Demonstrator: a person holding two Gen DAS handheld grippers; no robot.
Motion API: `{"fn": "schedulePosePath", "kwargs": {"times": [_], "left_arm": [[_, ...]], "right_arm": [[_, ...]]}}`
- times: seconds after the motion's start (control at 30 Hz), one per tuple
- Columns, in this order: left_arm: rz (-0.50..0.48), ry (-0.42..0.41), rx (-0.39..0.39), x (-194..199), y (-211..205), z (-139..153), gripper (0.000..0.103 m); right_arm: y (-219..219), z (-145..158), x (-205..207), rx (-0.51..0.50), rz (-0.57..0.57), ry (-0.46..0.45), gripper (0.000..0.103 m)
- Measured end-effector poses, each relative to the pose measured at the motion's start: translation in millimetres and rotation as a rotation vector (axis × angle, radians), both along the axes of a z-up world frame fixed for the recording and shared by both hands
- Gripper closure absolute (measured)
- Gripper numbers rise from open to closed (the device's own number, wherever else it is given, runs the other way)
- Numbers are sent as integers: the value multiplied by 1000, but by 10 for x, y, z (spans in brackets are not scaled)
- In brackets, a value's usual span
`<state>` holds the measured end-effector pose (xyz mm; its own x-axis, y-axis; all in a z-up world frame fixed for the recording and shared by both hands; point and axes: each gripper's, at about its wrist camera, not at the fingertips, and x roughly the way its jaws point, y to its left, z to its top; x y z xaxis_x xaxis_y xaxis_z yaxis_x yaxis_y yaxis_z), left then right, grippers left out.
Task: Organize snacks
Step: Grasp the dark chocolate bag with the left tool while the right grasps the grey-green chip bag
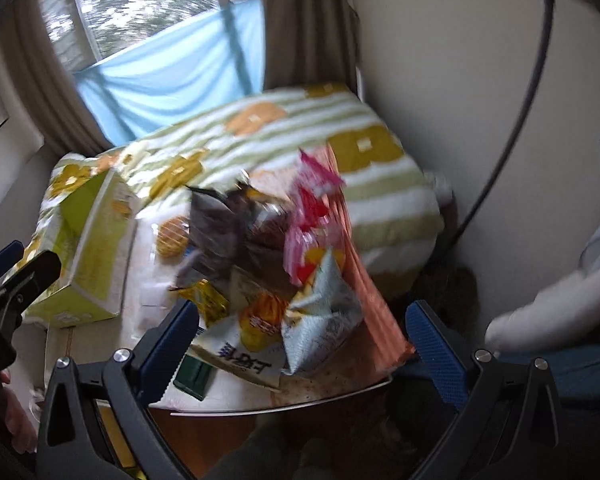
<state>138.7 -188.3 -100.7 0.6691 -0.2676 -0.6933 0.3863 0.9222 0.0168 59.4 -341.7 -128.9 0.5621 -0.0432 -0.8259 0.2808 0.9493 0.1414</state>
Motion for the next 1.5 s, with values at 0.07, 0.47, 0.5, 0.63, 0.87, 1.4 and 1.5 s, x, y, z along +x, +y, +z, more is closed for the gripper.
{"fn": "schedulePosePath", "kwargs": {"times": [0.07, 0.47, 0.5, 0.63, 0.87, 1.4, 1.5], "left_arm": [[-58, 32, 17, 162, -155, -160, 0], [-318, 125, 150, 821, -774, -963, 1], [-337, 132, 156, 858, -804, -1008, 2], [-398, 172, 166, 976, -895, -1150, 6], [-436, 218, 199, 1128, -1008, -1317, 21], [-423, 244, 168, 1164, -891, -1223, 55], [-412, 230, 162, 1083, -865, -1150, 55]], "right_arm": [[-49, -136, 64, 30, -38, 29, 0], [-294, -871, 367, 177, -293, 175, 3], [-304, -908, 384, 187, -307, 182, 4], [-325, -1018, 452, 203, -339, 205, 11], [-360, -1099, 494, 226, -400, 228, 20], [-272, -1064, 524, 226, -396, 245, 50], [-273, -996, 486, 222, -390, 226, 51]]}}
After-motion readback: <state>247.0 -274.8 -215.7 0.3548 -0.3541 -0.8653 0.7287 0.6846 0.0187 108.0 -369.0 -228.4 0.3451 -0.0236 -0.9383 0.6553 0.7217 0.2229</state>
